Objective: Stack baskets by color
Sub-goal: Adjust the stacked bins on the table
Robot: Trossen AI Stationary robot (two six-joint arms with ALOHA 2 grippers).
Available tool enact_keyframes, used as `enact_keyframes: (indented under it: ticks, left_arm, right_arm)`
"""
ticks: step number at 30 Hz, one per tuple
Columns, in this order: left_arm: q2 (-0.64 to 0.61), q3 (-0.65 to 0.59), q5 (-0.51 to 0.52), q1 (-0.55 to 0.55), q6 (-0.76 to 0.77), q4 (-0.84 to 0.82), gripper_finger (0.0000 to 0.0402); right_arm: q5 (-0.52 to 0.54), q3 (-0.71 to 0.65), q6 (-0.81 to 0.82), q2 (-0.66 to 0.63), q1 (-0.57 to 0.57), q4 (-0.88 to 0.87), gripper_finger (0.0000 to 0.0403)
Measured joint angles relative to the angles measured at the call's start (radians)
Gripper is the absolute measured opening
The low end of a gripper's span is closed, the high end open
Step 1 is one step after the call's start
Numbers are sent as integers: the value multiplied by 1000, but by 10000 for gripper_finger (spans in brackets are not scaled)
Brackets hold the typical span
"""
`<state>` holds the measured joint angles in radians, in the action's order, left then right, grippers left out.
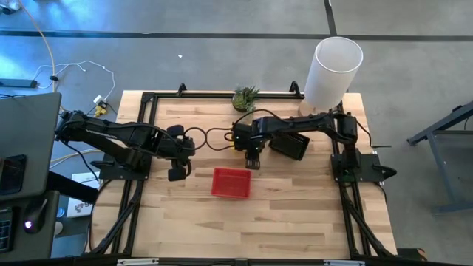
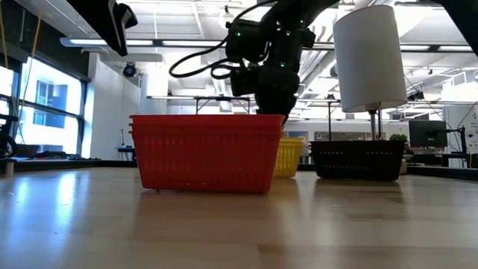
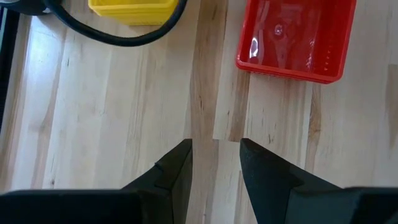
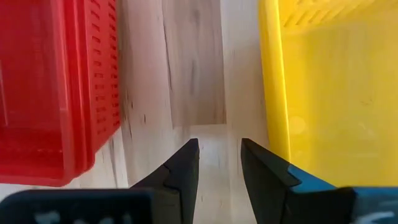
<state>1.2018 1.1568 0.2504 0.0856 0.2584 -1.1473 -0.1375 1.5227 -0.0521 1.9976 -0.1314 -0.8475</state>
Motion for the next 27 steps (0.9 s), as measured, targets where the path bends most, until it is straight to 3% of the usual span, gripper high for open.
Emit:
enact_keyframes:
  ticks: [6, 17, 27]
  left_arm:
    - [0, 0, 0, 0, 0, 0, 121]
    - [0, 0, 0, 0, 0, 0, 121]
    - [0, 0, -3, 0, 0, 0, 121]
  right_arm:
    - [-25, 0, 0, 17, 2, 72, 108]
    - [25, 0, 29, 26, 2, 158, 108]
    - [32, 0, 28, 3, 33, 33, 108]
